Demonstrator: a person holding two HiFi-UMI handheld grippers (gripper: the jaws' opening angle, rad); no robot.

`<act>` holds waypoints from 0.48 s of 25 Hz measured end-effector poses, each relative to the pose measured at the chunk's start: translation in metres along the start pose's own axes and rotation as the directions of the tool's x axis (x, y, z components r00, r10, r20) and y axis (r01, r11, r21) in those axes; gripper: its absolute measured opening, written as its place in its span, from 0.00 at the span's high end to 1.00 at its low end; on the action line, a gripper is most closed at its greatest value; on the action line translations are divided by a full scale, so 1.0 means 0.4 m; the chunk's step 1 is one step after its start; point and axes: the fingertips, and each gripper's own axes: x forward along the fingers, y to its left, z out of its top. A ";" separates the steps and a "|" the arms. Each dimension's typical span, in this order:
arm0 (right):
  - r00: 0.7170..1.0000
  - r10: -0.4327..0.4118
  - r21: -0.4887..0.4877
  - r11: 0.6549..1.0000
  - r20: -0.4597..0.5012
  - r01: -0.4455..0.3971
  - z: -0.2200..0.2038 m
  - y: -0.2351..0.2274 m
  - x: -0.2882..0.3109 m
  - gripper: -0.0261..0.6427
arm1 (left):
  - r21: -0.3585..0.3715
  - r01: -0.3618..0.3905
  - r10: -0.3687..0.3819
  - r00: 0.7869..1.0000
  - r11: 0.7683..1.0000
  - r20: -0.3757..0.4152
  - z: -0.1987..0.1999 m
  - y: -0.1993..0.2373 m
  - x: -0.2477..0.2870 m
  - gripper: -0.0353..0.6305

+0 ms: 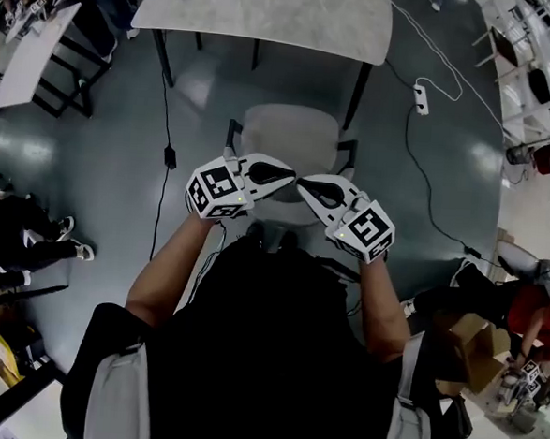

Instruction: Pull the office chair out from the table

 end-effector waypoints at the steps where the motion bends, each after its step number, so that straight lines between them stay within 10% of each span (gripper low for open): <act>1: 0.999 -0.003 0.013 1.000 0.039 0.003 0.024 -0.002 -0.016 0.93 | 0.011 0.003 -0.004 1.000 1.000 0.024 0.029 -0.003 -0.004 0.93; 12: 0.968 -0.049 0.008 0.999 0.246 0.048 0.186 -0.001 -0.115 0.93 | 0.133 0.065 -0.081 0.990 0.989 0.113 0.200 -0.080 -0.032 0.93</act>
